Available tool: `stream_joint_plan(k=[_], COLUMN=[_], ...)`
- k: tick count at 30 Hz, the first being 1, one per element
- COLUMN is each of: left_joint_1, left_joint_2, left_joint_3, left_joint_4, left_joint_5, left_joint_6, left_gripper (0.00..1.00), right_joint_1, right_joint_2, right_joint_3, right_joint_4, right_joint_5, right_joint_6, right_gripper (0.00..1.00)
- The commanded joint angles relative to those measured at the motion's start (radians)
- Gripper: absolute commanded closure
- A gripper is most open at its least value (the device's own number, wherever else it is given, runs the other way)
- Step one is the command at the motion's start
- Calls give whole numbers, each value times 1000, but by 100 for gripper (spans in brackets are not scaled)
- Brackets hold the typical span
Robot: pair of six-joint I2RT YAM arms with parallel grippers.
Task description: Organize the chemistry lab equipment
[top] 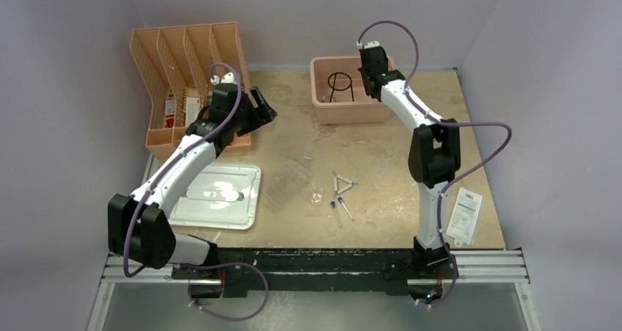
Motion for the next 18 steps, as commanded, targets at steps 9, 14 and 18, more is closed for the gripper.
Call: stream_joint_plan(k=[9, 14, 18], left_joint_1=[8, 8, -2], left_joint_2=[64, 85, 107], left_joint_3=[81, 83, 89], left_joint_4=[41, 59, 64], left_joint_5=[-6, 4, 31], left_joint_6=[37, 62, 76], left_gripper=[28, 28, 28], right_joint_1=[-6, -7, -6], right_joint_2=[2, -72, -156], right_joint_3=[141, 146, 90], right_joint_4=[-58, -109, -127], right_joint_5=[-135, -208, -280], right_joint_6=[63, 163, 210], right_gripper=[71, 60, 57])
